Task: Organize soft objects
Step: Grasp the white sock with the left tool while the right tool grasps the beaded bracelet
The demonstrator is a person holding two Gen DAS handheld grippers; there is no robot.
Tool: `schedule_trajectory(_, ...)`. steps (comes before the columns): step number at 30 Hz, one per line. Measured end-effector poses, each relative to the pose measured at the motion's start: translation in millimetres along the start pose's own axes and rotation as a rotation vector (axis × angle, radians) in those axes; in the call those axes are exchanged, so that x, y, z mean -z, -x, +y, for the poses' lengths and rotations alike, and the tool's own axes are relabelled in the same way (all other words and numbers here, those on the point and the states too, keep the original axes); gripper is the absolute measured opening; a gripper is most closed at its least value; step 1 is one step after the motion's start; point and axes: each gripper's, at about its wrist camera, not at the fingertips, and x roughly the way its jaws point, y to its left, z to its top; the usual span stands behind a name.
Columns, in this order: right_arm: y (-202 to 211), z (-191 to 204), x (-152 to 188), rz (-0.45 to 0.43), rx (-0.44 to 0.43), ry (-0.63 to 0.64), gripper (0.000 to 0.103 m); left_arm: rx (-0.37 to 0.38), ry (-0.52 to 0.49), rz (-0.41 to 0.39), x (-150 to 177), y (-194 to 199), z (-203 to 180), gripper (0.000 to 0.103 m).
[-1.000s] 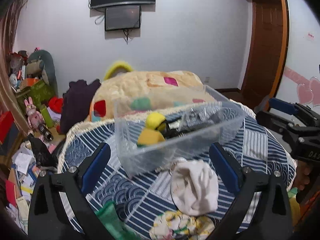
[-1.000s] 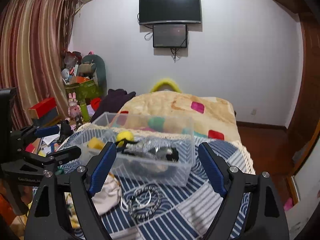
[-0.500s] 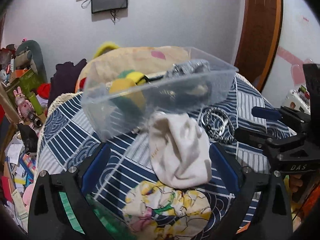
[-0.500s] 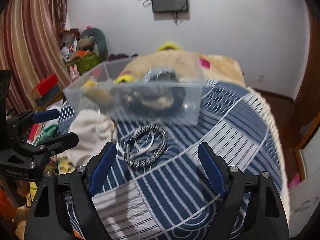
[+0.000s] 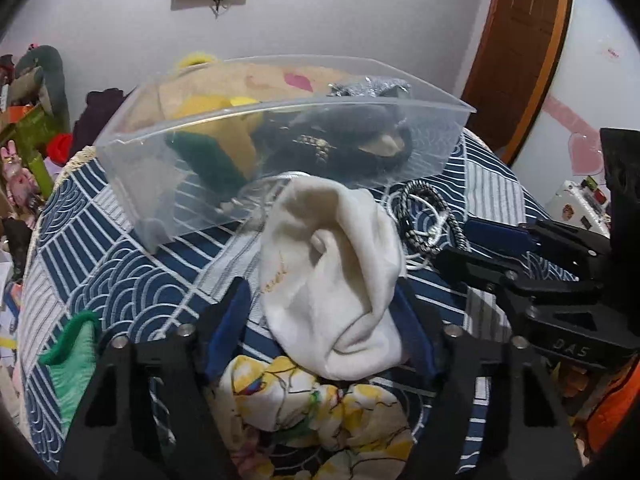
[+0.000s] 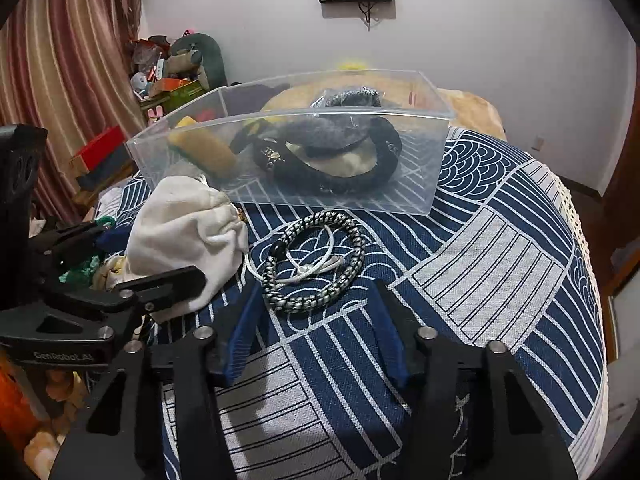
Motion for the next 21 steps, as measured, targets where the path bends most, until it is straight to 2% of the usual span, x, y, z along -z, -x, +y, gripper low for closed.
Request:
schedule_trajectory(2, 0, 2, 2, -0.003, 0.013, 0.015, 0.034, 0.011, -0.015, -0.006, 0, 1, -2, 0.058)
schedule_trajectory(4, 1, 4, 3, -0.009, 0.020, 0.026, 0.033, 0.012, -0.019, -0.010, 1, 1, -4, 0.053)
schedule_trajectory(11, 4, -1, 3, -0.020, 0.020, 0.012, 0.015, 0.030, -0.016, -0.016, 1, 3, -3, 0.029)
schedule_trajectory(21, 22, -7, 3, -0.063, 0.002, -0.016, 0.013, 0.000, -0.039, -0.076, 1, 26, -4, 0.027)
